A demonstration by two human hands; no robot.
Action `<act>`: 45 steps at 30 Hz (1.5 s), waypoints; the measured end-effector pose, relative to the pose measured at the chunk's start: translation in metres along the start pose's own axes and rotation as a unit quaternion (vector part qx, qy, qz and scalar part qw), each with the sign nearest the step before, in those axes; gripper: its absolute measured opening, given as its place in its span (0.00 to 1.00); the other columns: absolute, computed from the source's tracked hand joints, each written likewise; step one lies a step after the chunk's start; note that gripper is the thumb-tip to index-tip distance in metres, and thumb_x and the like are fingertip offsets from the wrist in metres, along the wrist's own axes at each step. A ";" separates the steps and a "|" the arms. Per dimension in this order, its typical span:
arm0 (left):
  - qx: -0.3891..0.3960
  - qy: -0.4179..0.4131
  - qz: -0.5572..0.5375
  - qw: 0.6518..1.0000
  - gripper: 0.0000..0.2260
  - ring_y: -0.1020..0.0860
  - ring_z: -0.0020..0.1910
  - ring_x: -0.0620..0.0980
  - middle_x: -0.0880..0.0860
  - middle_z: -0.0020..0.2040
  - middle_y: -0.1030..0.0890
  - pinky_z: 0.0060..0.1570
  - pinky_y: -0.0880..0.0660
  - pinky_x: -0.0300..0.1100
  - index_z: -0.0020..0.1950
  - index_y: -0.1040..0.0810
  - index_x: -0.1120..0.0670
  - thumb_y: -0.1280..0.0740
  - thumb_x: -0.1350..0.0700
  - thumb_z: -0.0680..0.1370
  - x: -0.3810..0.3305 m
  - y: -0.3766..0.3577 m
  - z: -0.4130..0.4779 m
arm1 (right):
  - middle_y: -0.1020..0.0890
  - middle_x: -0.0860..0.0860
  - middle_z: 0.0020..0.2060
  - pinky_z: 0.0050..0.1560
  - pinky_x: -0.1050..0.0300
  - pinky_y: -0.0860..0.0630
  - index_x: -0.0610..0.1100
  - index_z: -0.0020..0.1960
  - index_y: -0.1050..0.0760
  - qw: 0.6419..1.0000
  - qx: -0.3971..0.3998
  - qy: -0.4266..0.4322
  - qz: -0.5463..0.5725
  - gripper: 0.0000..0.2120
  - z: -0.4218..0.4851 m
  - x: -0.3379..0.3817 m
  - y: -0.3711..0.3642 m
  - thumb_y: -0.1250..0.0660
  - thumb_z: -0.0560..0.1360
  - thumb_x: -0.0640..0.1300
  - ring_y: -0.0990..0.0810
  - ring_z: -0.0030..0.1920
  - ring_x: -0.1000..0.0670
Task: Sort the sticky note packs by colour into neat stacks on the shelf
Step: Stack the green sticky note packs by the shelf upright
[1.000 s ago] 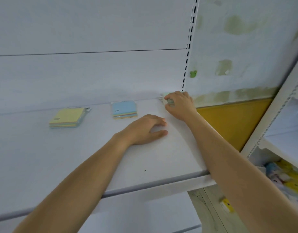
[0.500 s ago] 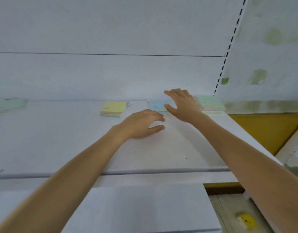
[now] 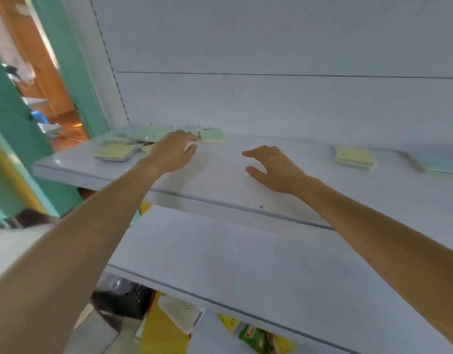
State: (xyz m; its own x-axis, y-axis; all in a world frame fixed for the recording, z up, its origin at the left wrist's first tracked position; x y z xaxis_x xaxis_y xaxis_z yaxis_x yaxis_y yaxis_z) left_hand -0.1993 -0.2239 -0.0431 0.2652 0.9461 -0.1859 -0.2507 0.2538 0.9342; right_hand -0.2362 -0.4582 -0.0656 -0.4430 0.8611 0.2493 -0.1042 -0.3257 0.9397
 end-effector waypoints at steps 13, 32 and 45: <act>0.000 0.094 0.009 0.996 0.17 0.29 0.63 0.62 0.63 0.65 0.28 0.63 0.33 0.50 0.67 0.29 0.57 0.39 0.58 0.78 0.158 0.025 0.047 | 0.32 0.38 0.67 0.67 0.47 0.37 0.46 0.71 0.37 0.995 0.026 -0.093 0.007 0.22 0.177 0.028 -0.060 0.44 0.78 0.52 0.35 0.68 0.38; 0.050 0.113 -0.022 0.992 0.26 0.32 0.66 0.60 0.58 0.65 0.27 0.62 0.33 0.49 0.67 0.32 0.52 0.31 0.45 0.72 0.169 -0.018 0.129 | 0.23 0.41 0.58 0.57 0.51 0.31 0.42 0.58 0.24 0.909 -0.088 -0.381 0.147 0.17 0.217 0.030 -0.084 0.35 0.72 0.49 0.30 0.62 0.39; 0.014 -0.030 -0.378 0.925 0.25 0.25 0.50 0.56 0.57 0.57 0.27 0.56 0.26 0.47 0.64 0.27 0.52 0.38 0.71 0.70 0.118 -0.021 0.139 | 0.25 0.45 0.54 0.39 0.63 0.28 0.42 0.61 0.28 0.833 -0.263 -0.385 0.298 0.18 0.136 0.027 -0.060 0.39 0.72 0.33 0.27 0.46 0.50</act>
State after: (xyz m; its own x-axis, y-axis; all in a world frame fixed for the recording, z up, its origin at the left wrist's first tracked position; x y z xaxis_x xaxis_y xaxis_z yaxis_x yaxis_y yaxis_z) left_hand -0.0333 -0.1455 -0.0418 0.4054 0.4869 -0.7737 0.0523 0.8326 0.5514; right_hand -0.1208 -0.3621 -0.0834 0.1249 0.4144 0.9015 -0.5349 -0.7372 0.4129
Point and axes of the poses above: each hand's wrist, its own z-axis towards the middle knuckle, its own y-axis out of the back of the hand, x = y × z, the point moved 2 cm from there along z, towards the middle knuckle
